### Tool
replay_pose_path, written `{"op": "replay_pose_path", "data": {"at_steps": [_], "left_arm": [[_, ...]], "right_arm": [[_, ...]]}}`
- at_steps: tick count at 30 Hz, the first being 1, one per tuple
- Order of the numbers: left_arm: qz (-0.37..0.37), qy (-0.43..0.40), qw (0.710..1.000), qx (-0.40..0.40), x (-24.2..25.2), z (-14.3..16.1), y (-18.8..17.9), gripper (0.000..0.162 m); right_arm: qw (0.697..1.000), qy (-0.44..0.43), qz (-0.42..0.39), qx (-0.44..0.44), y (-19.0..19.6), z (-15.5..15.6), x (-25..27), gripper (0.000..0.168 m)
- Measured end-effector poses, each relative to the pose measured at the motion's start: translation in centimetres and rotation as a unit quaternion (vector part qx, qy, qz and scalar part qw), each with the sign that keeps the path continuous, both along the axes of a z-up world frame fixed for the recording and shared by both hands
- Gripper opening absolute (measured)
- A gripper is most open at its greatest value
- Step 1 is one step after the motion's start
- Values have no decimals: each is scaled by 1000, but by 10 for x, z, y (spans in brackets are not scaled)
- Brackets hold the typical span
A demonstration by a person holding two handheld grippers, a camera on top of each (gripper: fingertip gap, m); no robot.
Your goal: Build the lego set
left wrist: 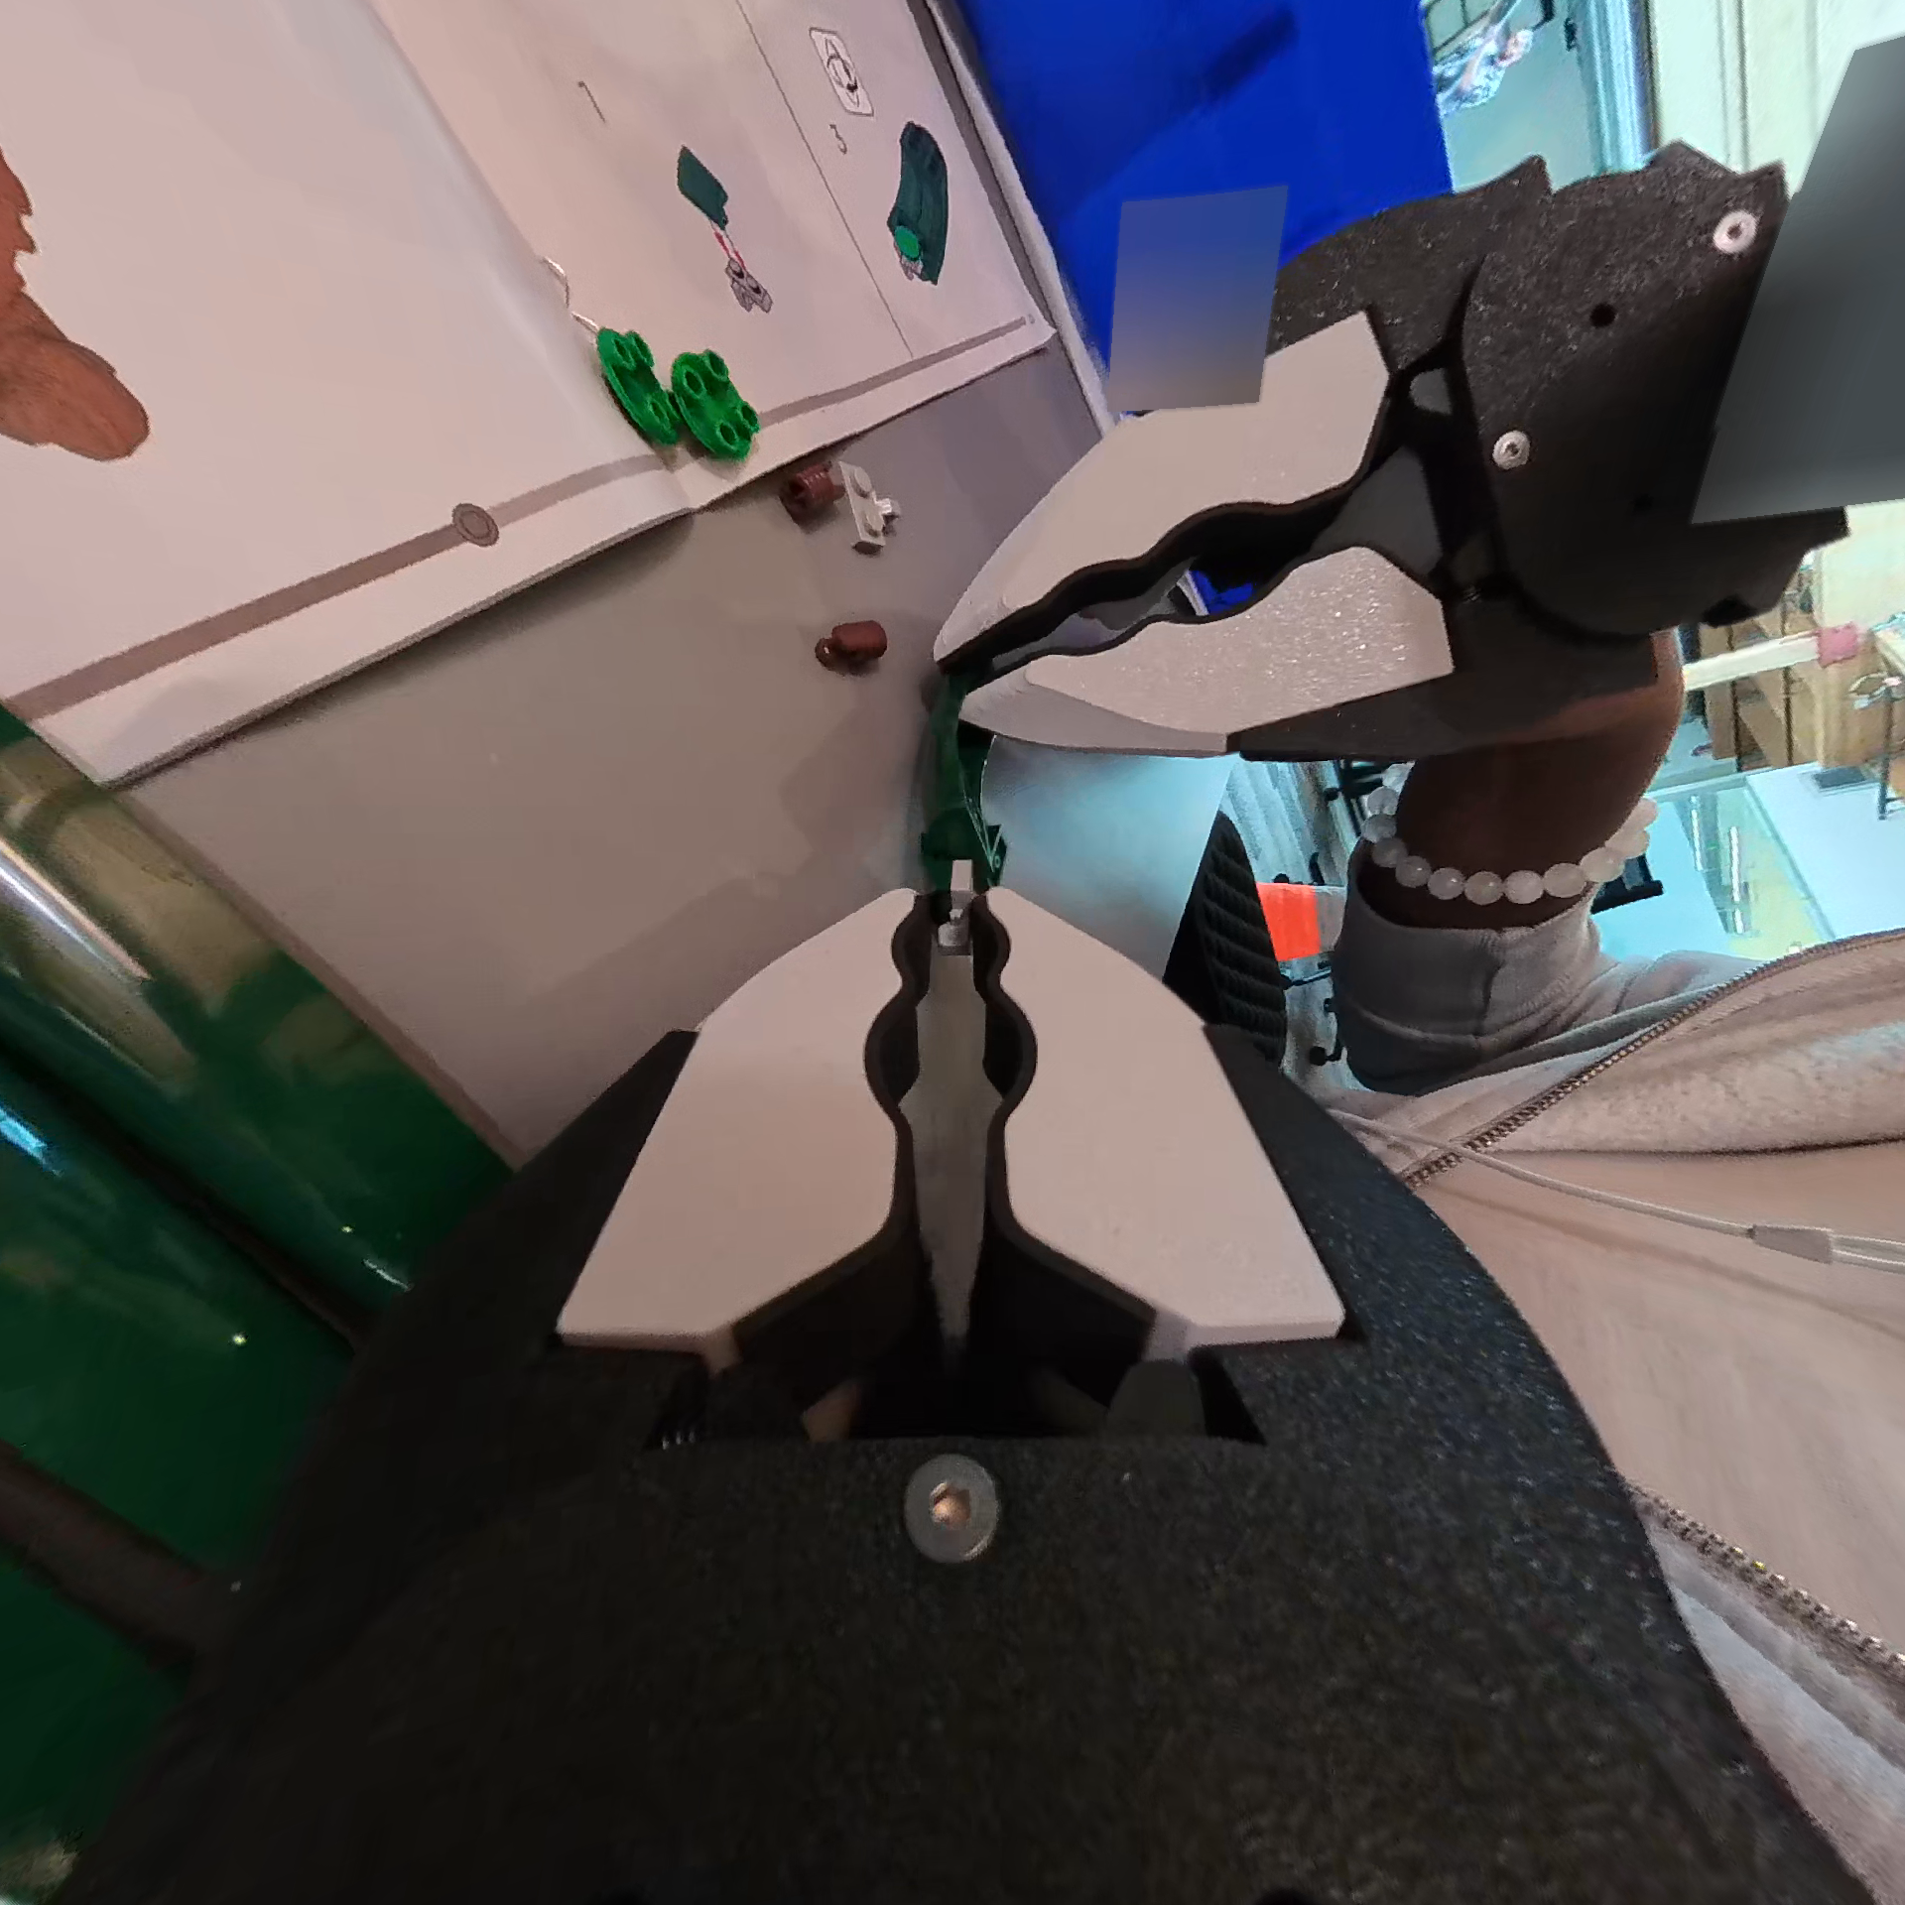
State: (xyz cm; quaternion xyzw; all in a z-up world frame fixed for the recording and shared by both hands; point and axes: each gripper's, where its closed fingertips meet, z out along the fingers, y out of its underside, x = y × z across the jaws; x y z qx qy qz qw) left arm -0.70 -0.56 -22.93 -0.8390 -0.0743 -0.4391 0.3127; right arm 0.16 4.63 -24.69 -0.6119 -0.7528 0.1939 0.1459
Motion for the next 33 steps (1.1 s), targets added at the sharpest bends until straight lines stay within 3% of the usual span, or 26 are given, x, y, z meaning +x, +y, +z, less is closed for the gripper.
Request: {"op": "replay_pose_path", "data": {"at_steps": [9, 17, 23, 33], "left_arm": [[19, -22, 1000, -10, 1, 1, 4, 6], [18, -8, 1000, -14, 0, -2, 5, 6], [17, -3, 1000, -11, 1, -3, 4, 6], [16, 3, 1000, -10, 1, -4, 5, 6]], "right_arm": [[1000, 9, 6, -2, 0, 2, 0, 5], [997, 33, 60, -27, -7, 10, 0, 8], [974, 135, 158, -88, -15, 52, -20, 20], [938, 5, 301, -172, -19, 25, -22, 23]]}}
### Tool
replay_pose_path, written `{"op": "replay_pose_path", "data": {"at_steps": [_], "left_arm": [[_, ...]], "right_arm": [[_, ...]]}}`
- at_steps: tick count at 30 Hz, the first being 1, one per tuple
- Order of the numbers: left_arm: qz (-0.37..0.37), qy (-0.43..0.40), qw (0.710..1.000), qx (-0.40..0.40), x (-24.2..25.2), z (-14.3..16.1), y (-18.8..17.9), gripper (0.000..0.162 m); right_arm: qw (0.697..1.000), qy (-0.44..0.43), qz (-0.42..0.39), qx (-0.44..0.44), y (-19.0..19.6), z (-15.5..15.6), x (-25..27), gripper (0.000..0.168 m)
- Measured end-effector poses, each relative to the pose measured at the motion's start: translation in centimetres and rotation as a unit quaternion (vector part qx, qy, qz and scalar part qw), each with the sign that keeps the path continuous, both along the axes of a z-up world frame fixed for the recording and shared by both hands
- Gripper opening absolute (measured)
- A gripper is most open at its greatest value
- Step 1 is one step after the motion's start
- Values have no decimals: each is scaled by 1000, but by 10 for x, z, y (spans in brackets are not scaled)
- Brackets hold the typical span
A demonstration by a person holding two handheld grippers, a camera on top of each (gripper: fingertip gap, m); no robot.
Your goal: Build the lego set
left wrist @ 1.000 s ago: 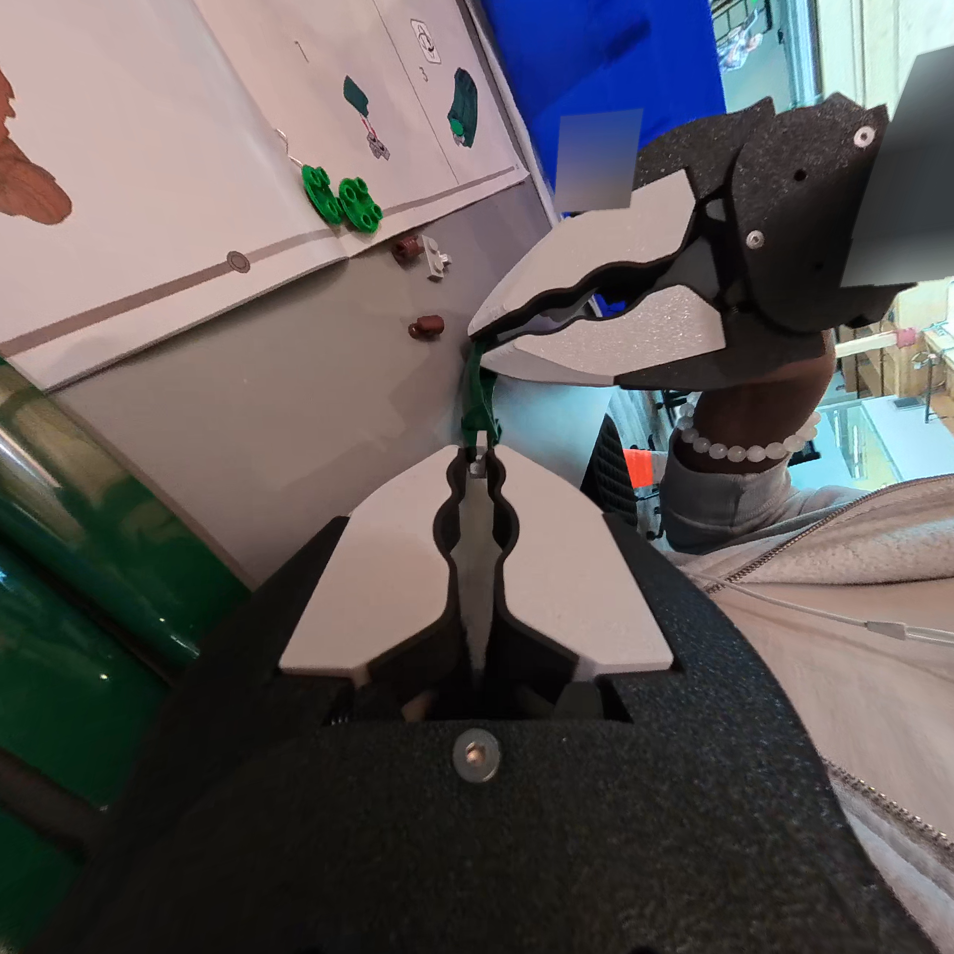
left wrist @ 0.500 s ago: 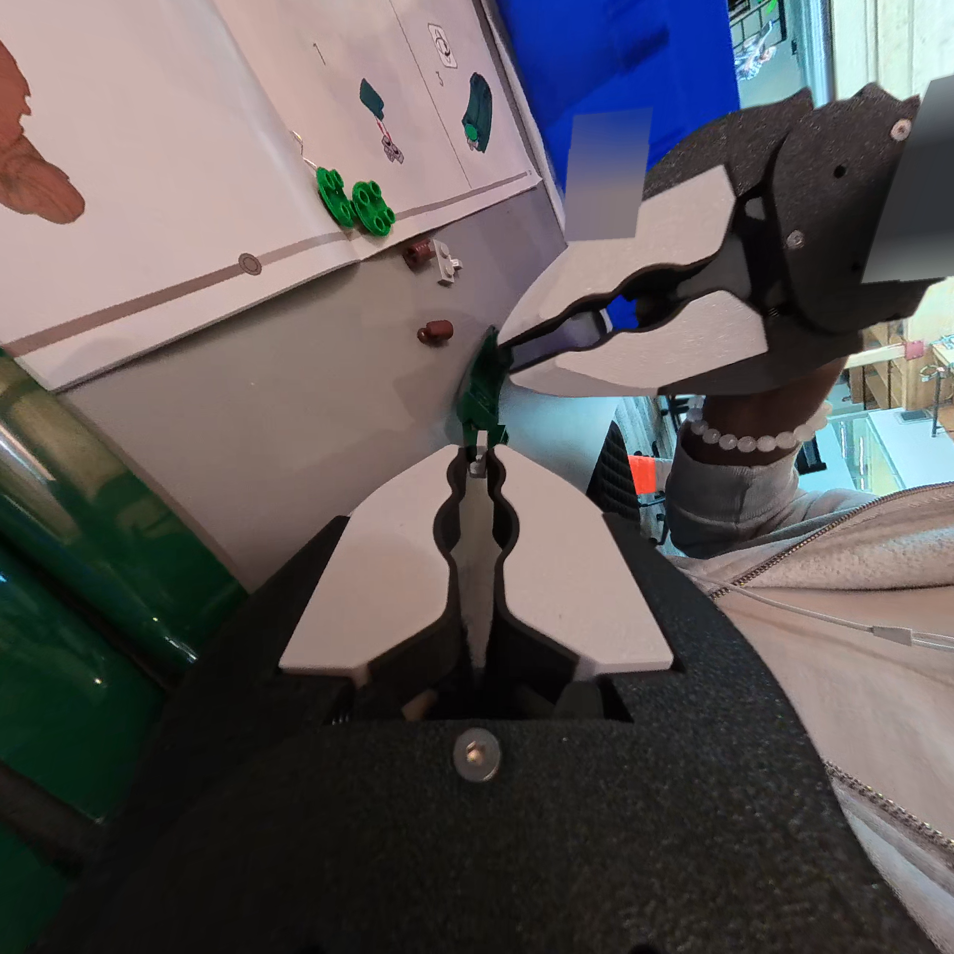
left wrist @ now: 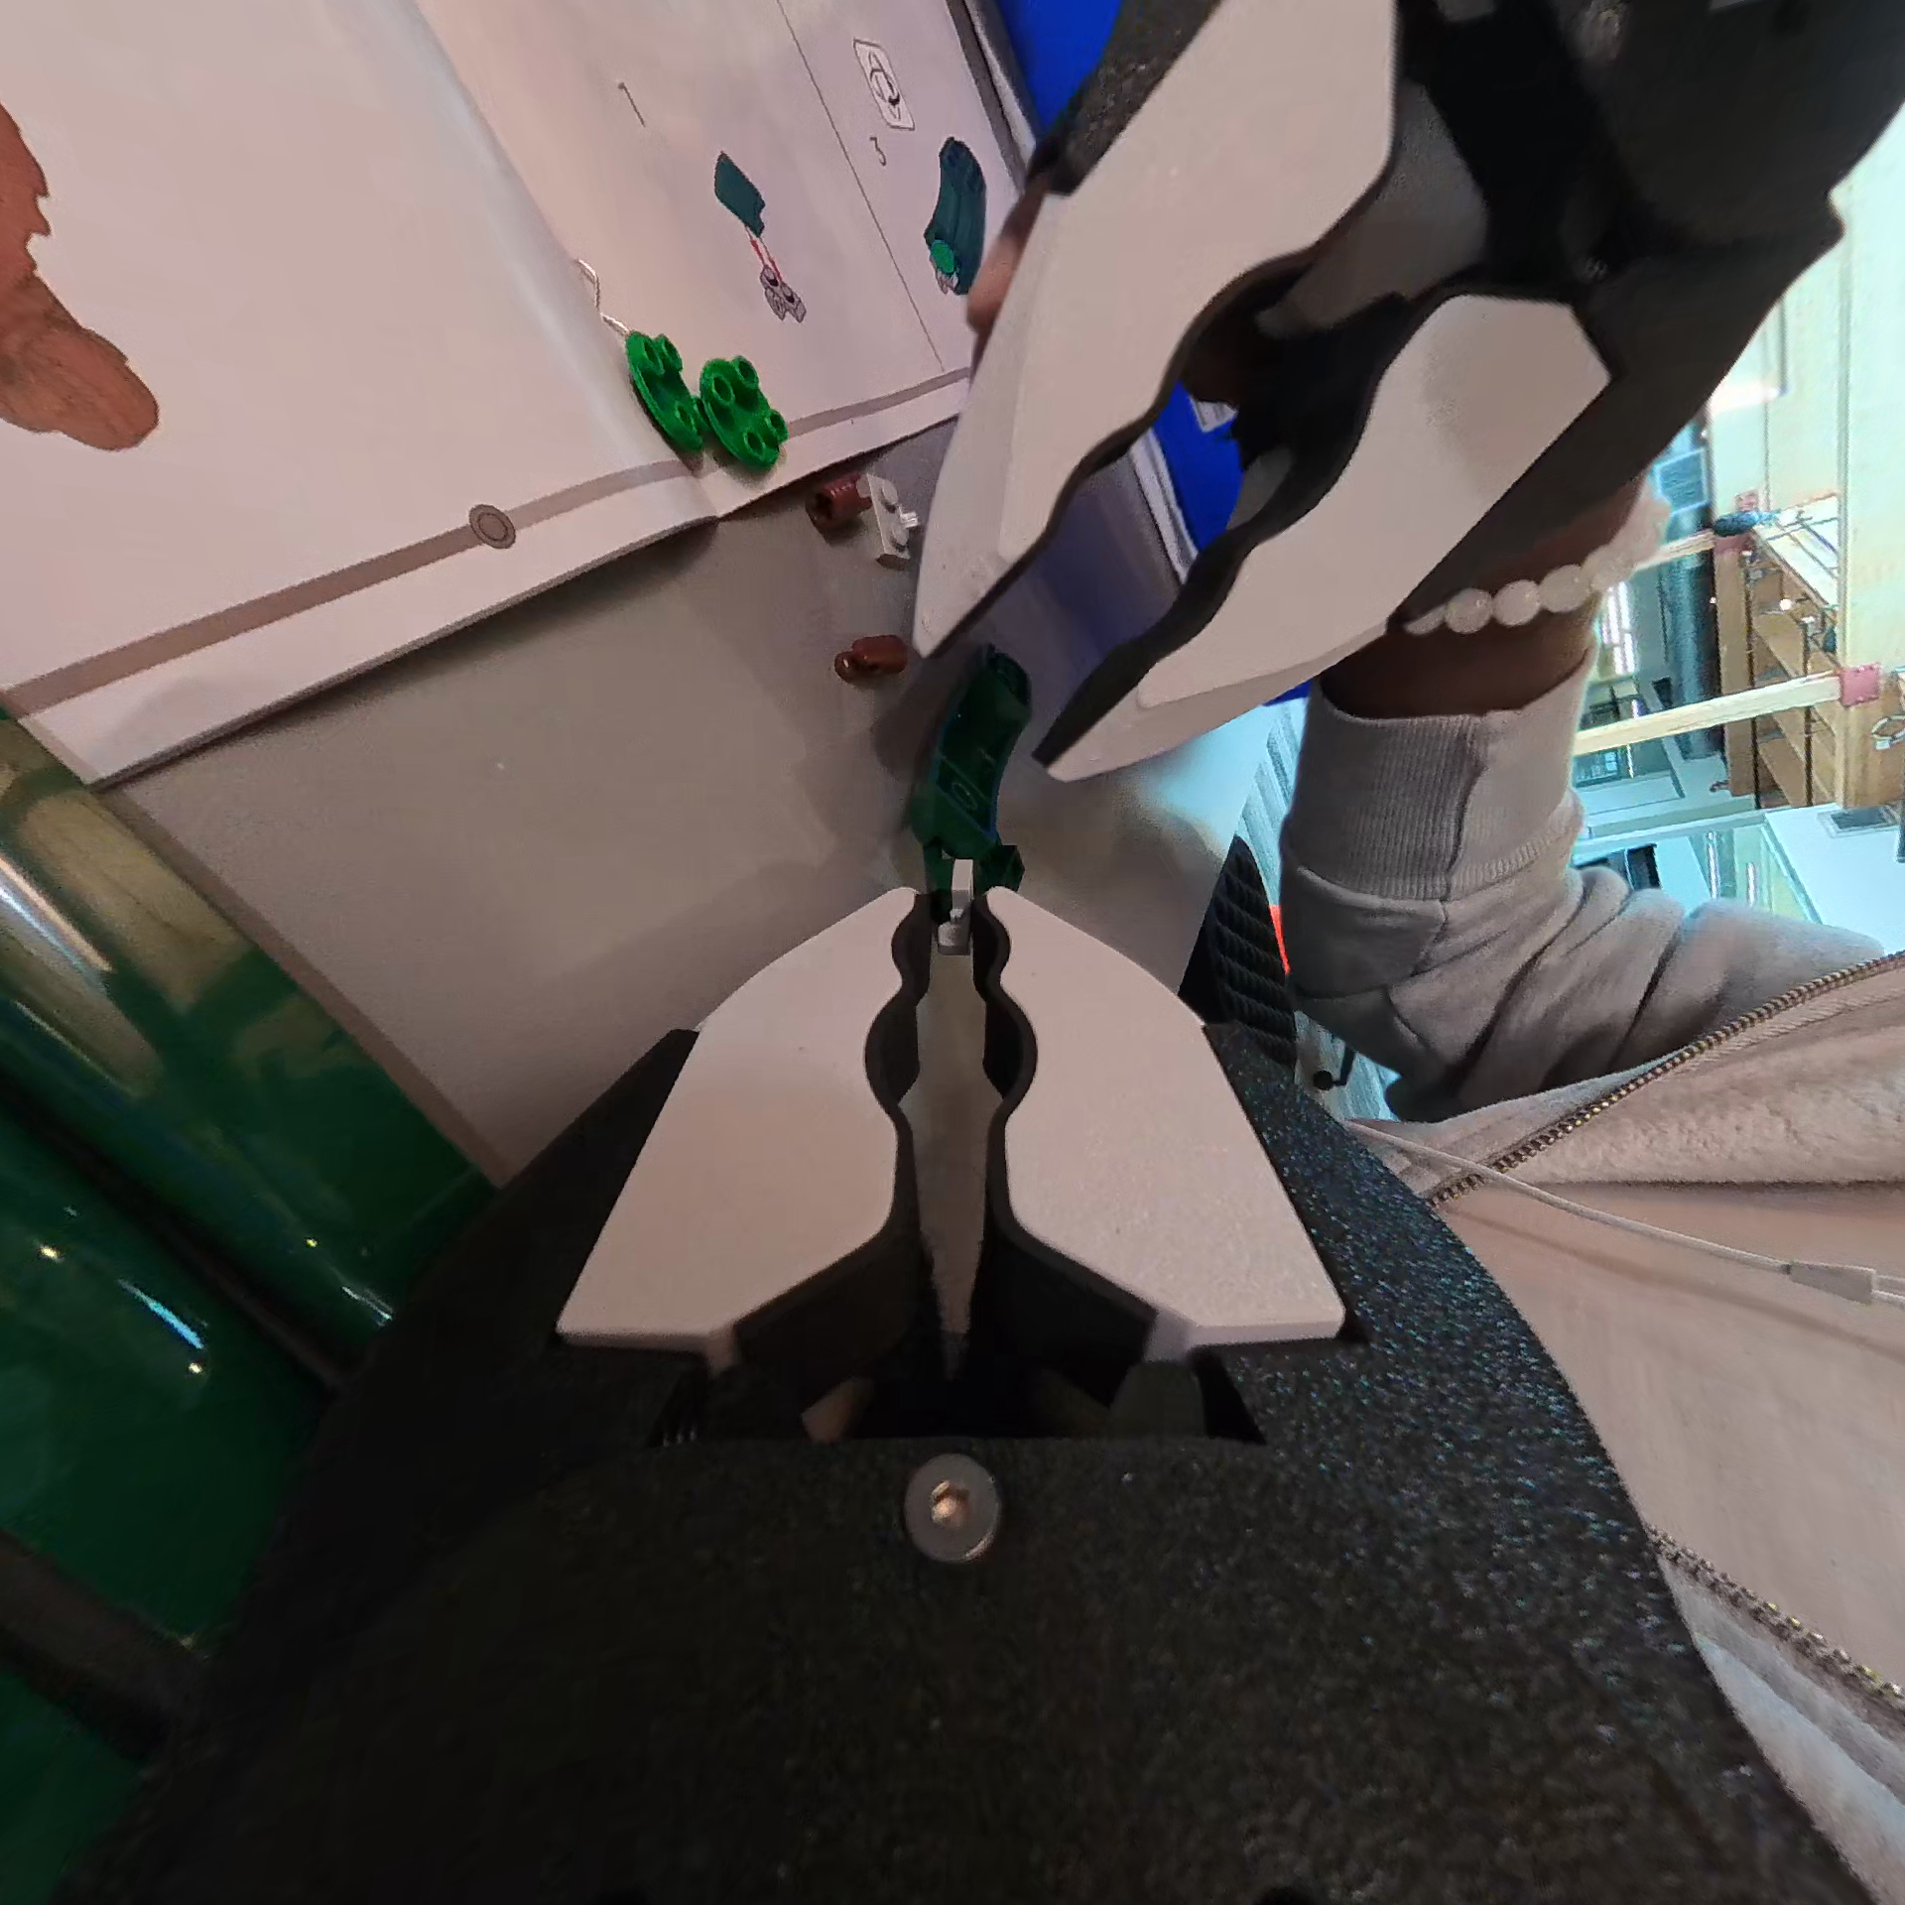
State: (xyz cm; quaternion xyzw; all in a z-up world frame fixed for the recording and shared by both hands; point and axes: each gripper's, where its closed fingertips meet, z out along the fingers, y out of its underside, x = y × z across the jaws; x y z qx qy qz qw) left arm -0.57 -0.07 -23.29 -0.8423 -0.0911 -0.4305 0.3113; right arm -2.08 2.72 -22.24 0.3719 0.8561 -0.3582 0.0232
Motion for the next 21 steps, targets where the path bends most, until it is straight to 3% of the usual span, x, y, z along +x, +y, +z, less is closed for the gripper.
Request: {"op": "replay_pose_path", "data": {"at_steps": [6, 21], "left_arm": [[1, 3, 1000, 0, 0, 0, 0, 6], [3, 9, 1000, -1, 0, -1, 0, 6]], "right_arm": [[997, -35, 36, -55, 0, -3, -2, 18], [990, -97, 94, -41, -4, -18, 6, 19]]}}
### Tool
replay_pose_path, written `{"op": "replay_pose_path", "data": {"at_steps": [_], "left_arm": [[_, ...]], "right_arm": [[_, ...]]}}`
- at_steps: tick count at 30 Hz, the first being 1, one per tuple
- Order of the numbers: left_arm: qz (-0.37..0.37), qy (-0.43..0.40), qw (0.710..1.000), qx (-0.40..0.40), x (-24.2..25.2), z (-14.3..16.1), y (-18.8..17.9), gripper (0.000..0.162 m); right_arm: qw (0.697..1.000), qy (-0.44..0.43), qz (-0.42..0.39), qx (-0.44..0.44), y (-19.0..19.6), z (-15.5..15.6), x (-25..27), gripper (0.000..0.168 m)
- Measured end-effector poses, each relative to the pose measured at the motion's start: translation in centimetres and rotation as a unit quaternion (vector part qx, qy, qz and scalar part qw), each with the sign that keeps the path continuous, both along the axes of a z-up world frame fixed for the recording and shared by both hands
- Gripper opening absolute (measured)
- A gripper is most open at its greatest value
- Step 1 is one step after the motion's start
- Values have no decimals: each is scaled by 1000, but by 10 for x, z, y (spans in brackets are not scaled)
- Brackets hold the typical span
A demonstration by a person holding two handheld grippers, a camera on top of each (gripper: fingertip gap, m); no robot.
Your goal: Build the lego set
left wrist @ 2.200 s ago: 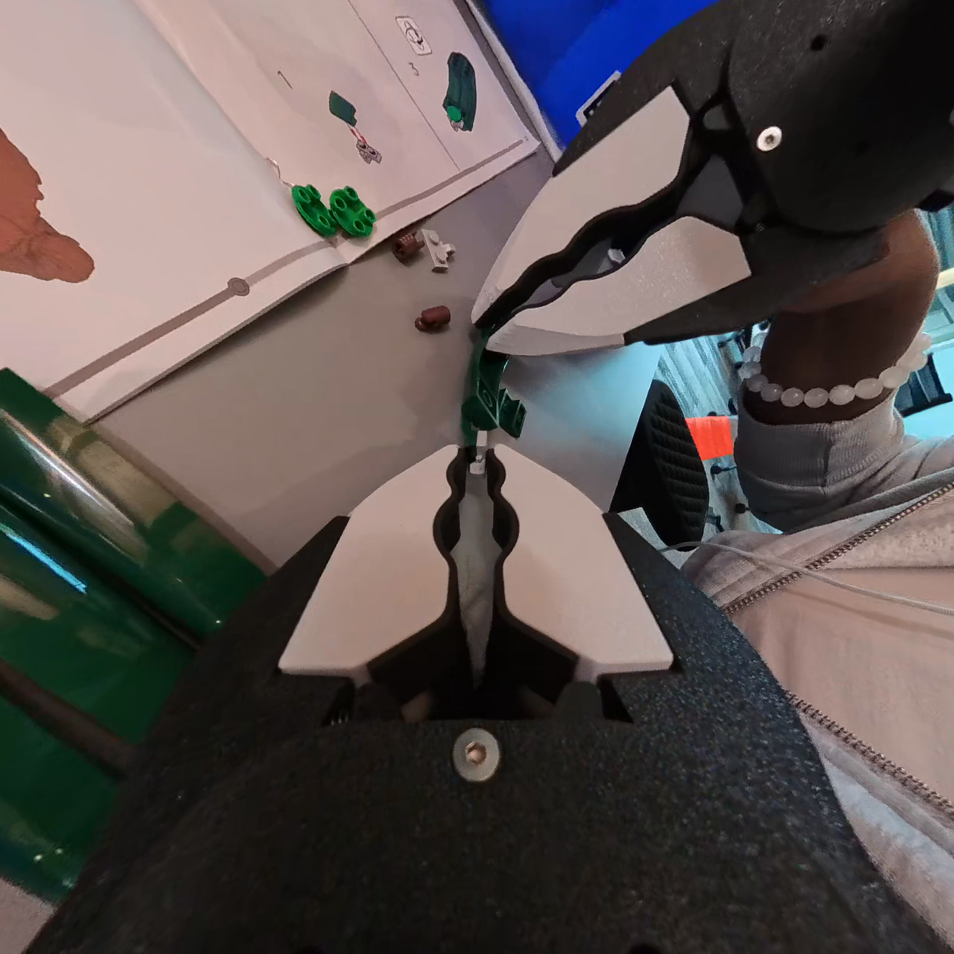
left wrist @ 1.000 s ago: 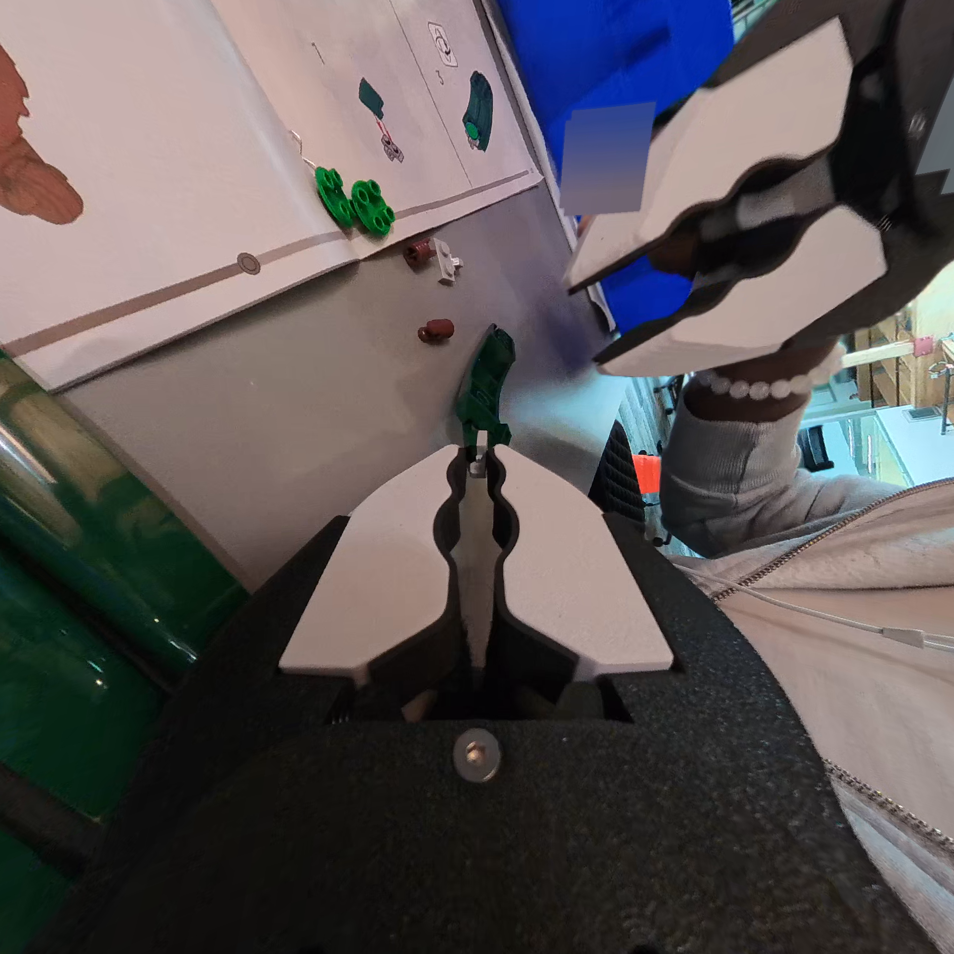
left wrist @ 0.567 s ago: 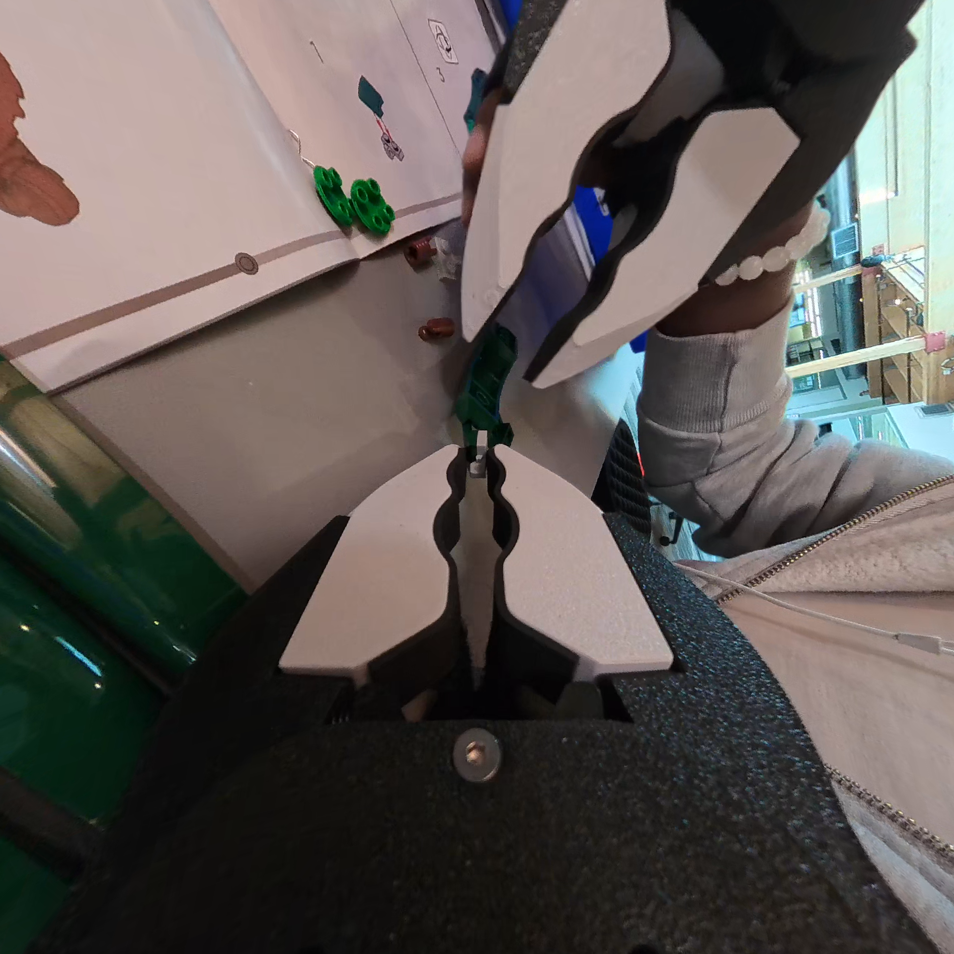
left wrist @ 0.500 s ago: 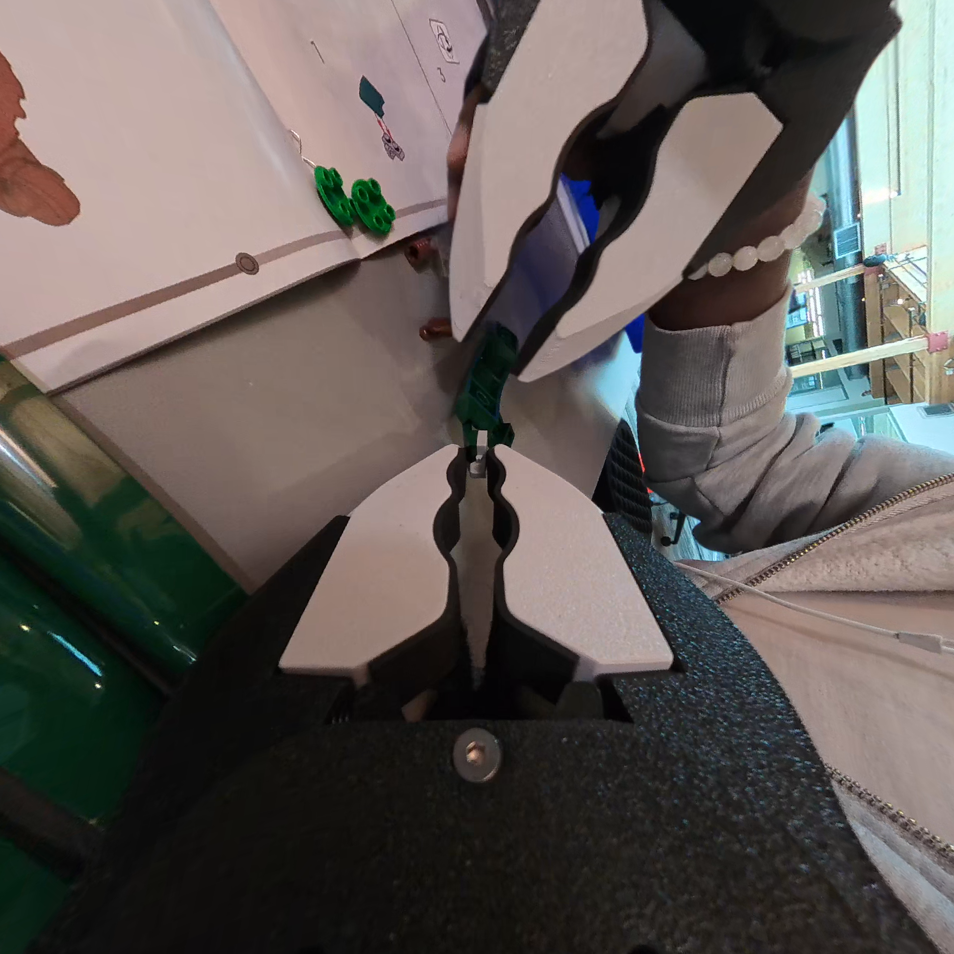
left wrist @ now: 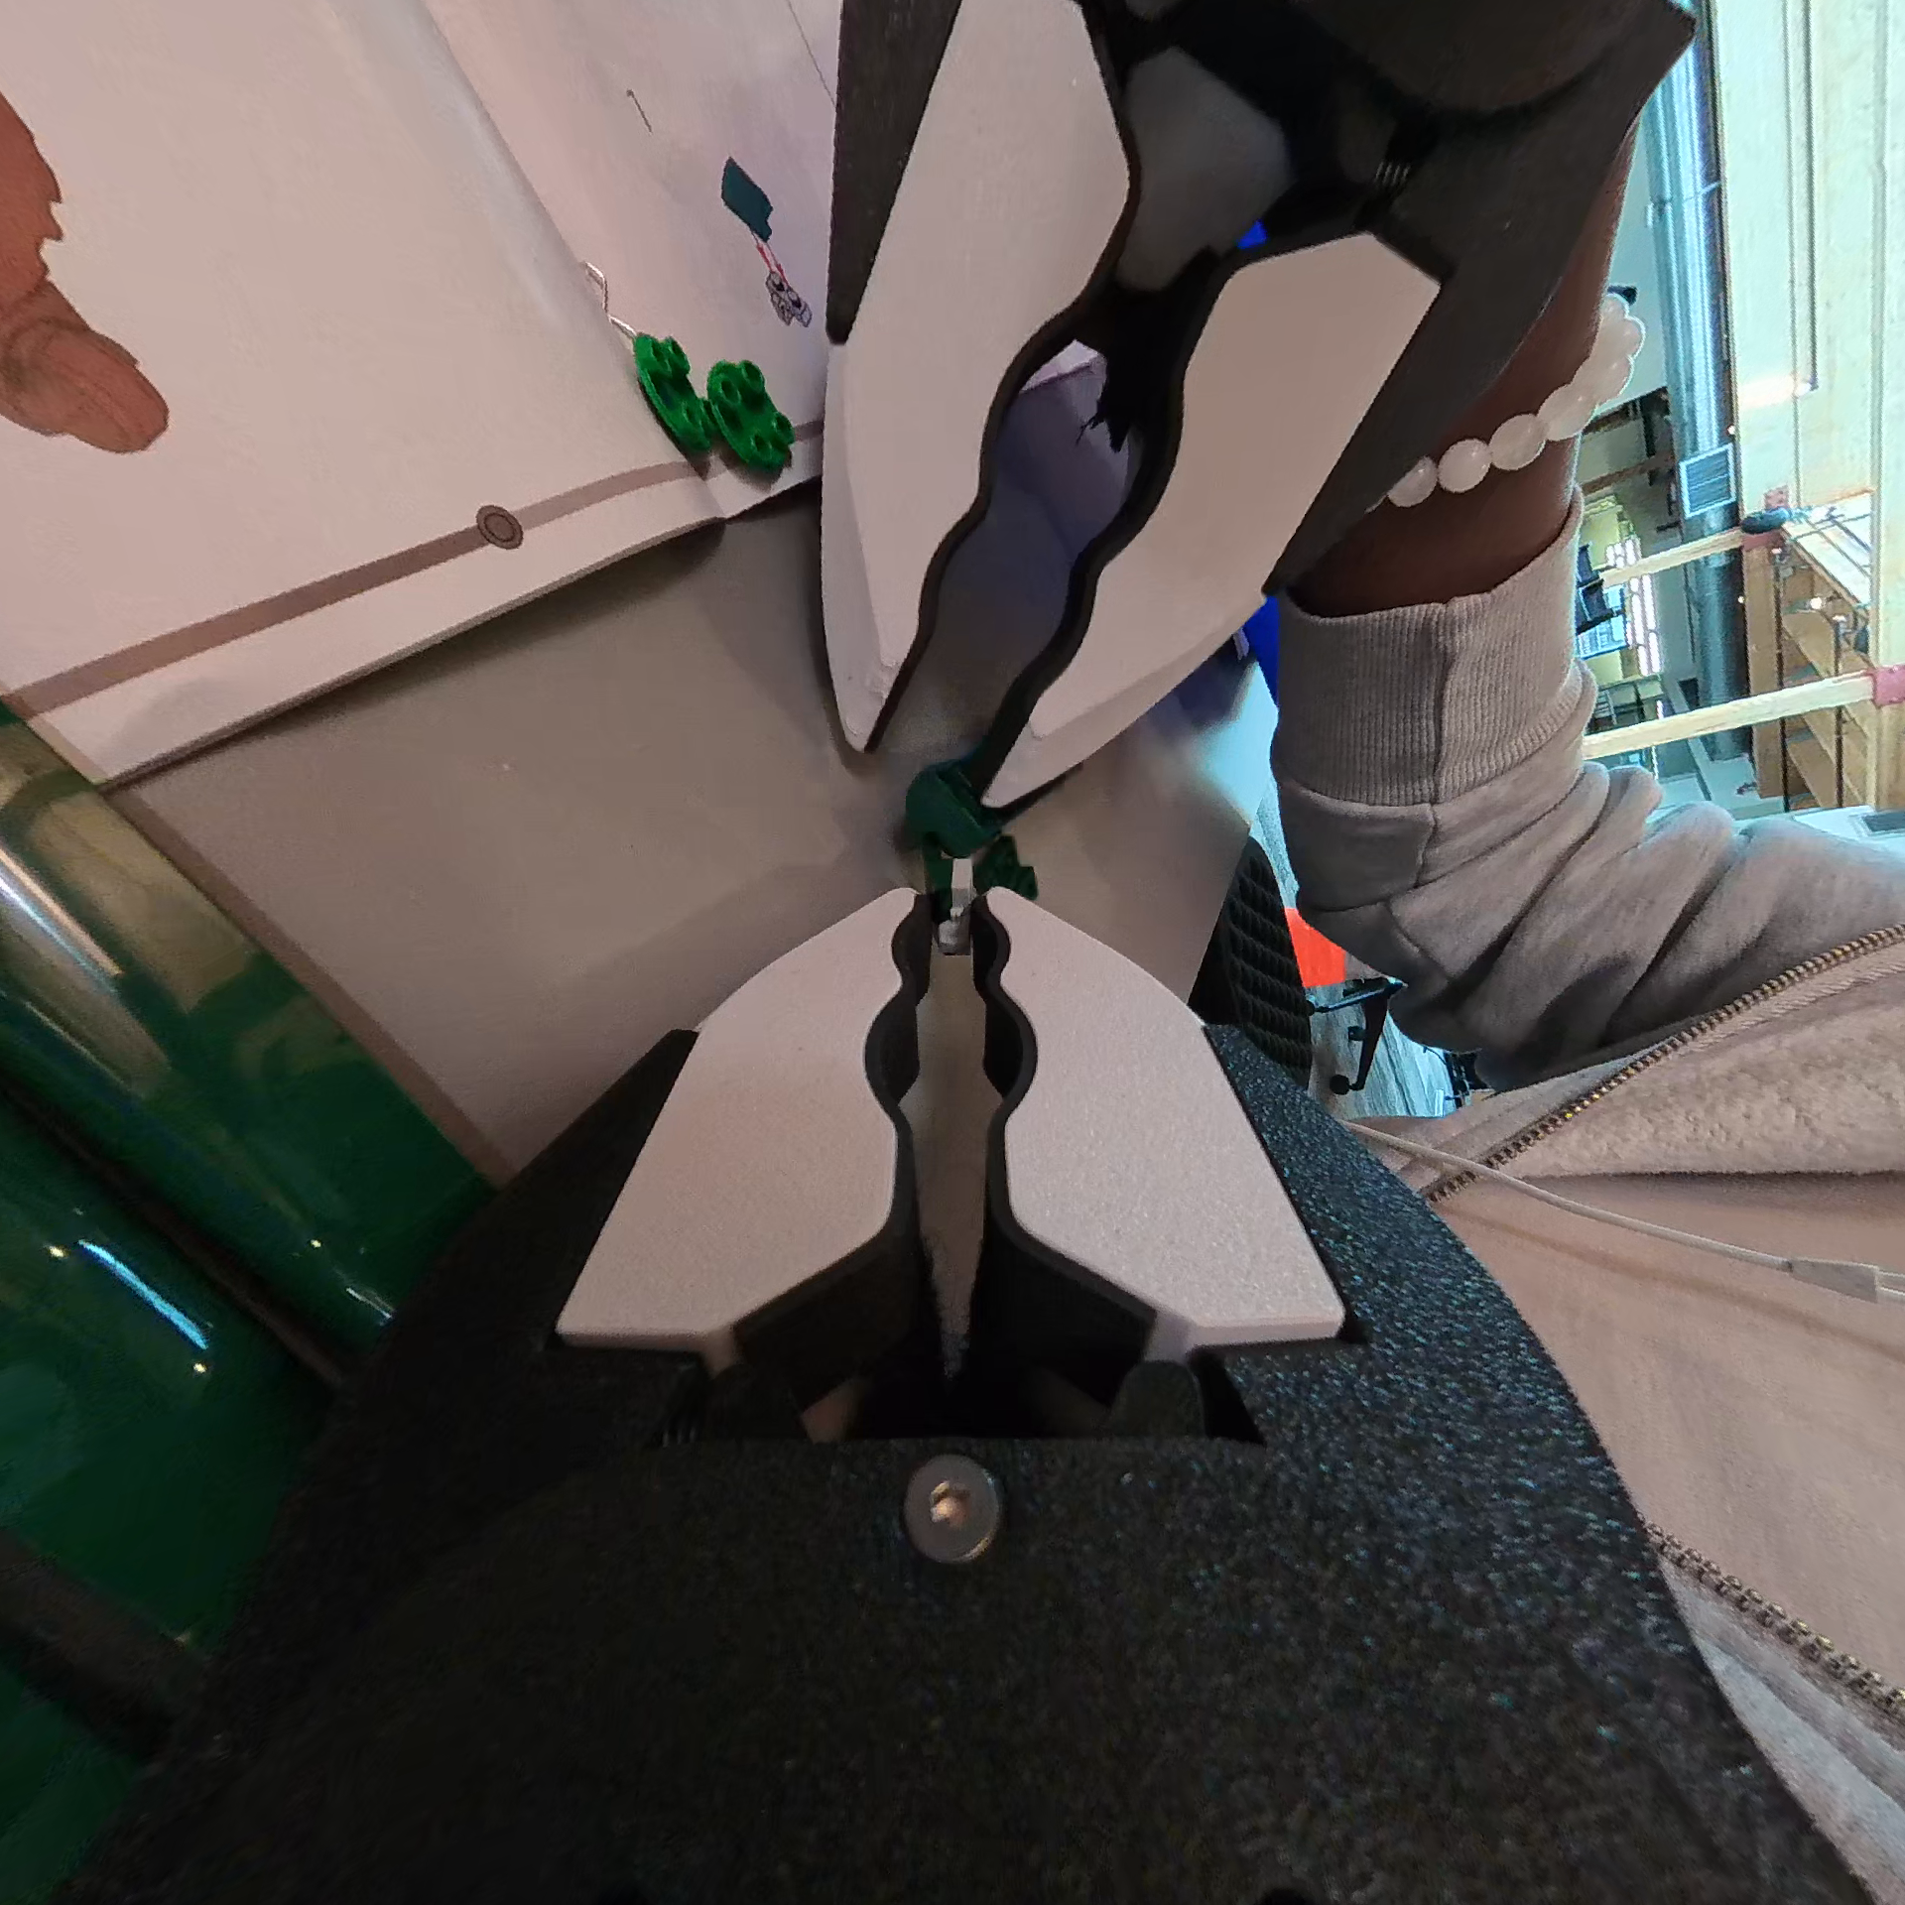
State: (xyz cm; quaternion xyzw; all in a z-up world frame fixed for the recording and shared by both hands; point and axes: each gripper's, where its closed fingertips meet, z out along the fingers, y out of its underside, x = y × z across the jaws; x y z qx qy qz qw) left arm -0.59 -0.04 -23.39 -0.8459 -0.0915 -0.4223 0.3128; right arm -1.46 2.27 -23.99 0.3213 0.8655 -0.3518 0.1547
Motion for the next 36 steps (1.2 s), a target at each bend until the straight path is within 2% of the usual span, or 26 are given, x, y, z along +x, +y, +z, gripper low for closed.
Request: {"op": "replay_pose_path", "data": {"at_steps": [9, 12, 21, 23, 26, 29, 33, 36], "left_arm": [[-1, 3, 1000, -2, 0, -1, 1, 6], [-4, 3, 1000, -2, 0, -1, 2, 6], [-82, 47, 995, 14, -5, 3, -4, 6], [-95, 51, 994, 22, -7, 6, -5, 6], [-139, 73, 987, 19, -9, 4, -13, 6], [-140, 92, 986, 17, -13, 1, -15, 6], [-117, 90, 989, 16, -18, -1, -15, 6], [-90, 62, 994, 29, -23, 5, -15, 6]], "right_arm": [[1000, 20, -6, 6, -7, -3, 5, 19], [999, 42, -6, 10, -11, -2, 5, 14], [994, 108, 4, 23, -13, 4, 0, 13], [991, 124, 21, 51, -11, 6, -2, 13], [979, 120, 63, 154, 2, 0, -4, 11], [971, 126, 91, 179, -4, 2, -10, 12], [969, 151, 46, 189, -3, 3, -22, 13], [970, 185, -50, 148, 2, 12, -25, 23]]}}
